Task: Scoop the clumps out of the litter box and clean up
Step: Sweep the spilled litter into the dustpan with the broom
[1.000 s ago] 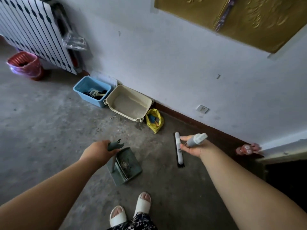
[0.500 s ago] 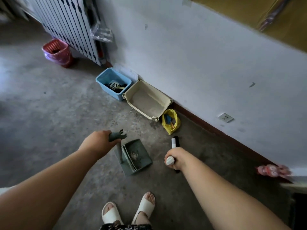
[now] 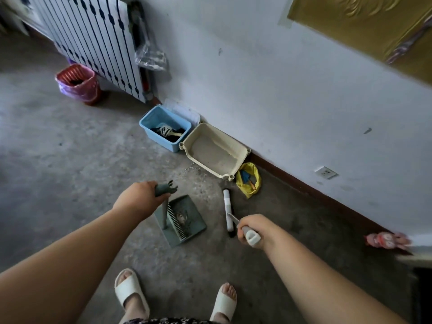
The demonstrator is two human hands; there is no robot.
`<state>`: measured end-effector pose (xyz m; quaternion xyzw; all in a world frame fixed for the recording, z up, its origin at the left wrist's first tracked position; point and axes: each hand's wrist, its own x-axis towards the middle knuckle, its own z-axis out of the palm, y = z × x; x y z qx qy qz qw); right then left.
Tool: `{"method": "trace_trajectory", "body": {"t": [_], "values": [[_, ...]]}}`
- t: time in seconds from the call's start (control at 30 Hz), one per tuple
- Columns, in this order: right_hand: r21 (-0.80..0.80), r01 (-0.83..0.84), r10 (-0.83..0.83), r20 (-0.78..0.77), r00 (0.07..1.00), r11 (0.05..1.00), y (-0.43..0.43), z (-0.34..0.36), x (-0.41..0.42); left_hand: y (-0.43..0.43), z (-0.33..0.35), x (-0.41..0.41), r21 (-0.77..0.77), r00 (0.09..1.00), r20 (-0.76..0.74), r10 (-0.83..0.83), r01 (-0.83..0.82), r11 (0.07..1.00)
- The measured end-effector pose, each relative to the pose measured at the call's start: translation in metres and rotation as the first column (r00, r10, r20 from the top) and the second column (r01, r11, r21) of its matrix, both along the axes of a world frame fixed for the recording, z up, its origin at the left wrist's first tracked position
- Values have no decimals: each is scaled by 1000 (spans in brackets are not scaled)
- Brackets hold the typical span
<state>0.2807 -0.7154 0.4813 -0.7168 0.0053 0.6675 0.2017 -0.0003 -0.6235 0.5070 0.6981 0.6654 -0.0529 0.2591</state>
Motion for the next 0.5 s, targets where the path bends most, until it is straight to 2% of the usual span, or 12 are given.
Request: {"method": "trace_trajectory", "body": {"t": [0.13,0.27,0.33,0.5], "values": [[-31,162,-162,5,987,986,19,11,-33,40,-1,-54,-36,999,15,-45,46,998],[11,69,-69,115,991,998,59,4,-89,72,0,-107,-43,998,32,-53,55,998],[52,85,-92,150,984,995,76,-3,-110,83,0,-124,-47,997,31,-64,66,997],[105,-66,40,233,972,992,122,-16,-146,106,-3,-150,-29,998,13,-68,68,997]]}}
